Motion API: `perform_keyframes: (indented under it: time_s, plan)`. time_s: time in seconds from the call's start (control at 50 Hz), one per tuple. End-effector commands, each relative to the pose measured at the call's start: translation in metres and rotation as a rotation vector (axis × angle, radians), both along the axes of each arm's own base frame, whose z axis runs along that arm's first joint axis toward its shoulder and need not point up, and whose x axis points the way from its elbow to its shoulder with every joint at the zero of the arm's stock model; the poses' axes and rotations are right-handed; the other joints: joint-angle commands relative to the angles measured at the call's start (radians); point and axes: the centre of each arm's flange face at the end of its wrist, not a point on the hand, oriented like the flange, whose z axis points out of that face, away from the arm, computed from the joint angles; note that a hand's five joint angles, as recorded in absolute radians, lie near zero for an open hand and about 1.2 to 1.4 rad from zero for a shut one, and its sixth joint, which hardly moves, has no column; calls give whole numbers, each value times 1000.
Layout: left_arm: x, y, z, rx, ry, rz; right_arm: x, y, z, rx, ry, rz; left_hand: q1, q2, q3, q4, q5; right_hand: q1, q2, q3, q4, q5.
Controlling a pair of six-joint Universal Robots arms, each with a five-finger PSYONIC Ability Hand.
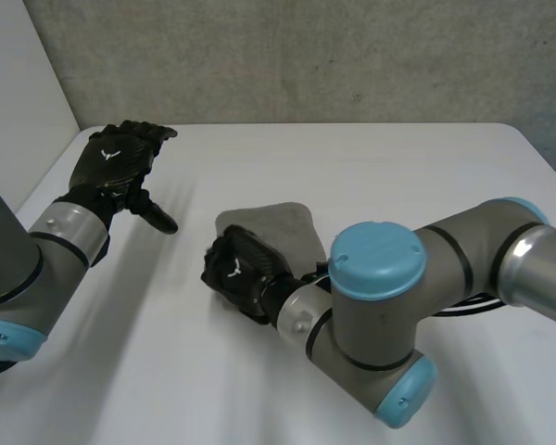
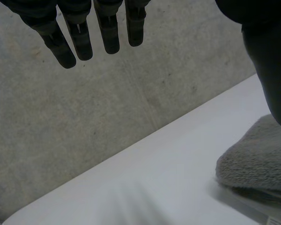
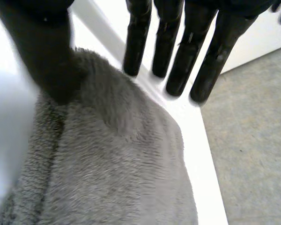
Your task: Fold the towel.
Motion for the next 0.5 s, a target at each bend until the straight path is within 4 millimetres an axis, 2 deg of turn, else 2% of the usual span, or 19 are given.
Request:
perform_keyframes:
  time_s: [0.02, 0.08, 0.16, 0.2, 0.22, 0.26, 0.28, 0.3, 0.32, 0.36, 0.38, 0.42, 0.5]
  plan:
    - [-10, -5, -1, 3, 19, 0, -34, -19, 37, 46, -164, -125, -41, -41, -32, -38, -31, -403, -410, -424, -424, -404]
    - [-21, -4, -1, 13, 47, -31, -45, -23, 46, 97, -237, -175, -38, -38, -29, -35, -28, -403, -410, -424, -424, -404]
    - [-34, -2, -6, 44, 81, -63, -52, -29, 44, 190, -293, -233, -36, -35, -26, -32, -25, -403, -410, -424, -424, -404]
    - [-47, 1, -17, 101, 108, -91, -60, -41, 44, 277, -358, -298, -27, -27, -17, -23, -16, -403, -410, -424, -424, -404]
    - [-47, 1, -18, 102, 108, -91, -60, -41, 44, 278, -358, -299, -27, -27, -17, -23, -16, -403, -410, -424, -424, -404]
    - [-62, 9, -33, 180, 123, -128, -65, -57, 39, 346, -400, -347, -27, -27, -17, -23, -16, -403, -410, -424, -424, -404]
    - [-62, 9, -34, 180, 123, -128, -65, -57, 39, 347, -400, -348, -27, -27, -17, -23, -16, -403, -410, -424, -424, -404]
    - [-68, 14, -43, 220, 119, -145, -64, -63, 32, 386, -407, -366, -27, -27, -17, -23, -16, -403, -410, -424, -424, -404]
    - [-68, 14, -43, 221, 119, -145, -64, -63, 32, 387, -407, -366, -27, -27, -17, -23, -16, -403, -410, -424, -424, -404]
    - [-77, 24, -61, 295, 91, -167, -63, -70, 19, 463, -401, -398, -27, -27, -17, -23, -16, -403, -410, -424, -424, -404]
    - [-77, 24, -61, 295, 91, -167, -63, -70, 19, 463, -401, -398, -27, -27, -17, -23, -16, -403, -410, -424, -424, -404]
    - [-80, 33, -79, 357, 55, -177, -65, -76, 4, 531, -372, -434, -27, -27, -17, -23, -16, -403, -410, -424, -424, -404]
    - [-79, 36, -94, 400, 34, -172, -63, -79, -8, 569, -339, -453, -27, -27, -17, -23, -16, -403, -410, -424, -424, -404]
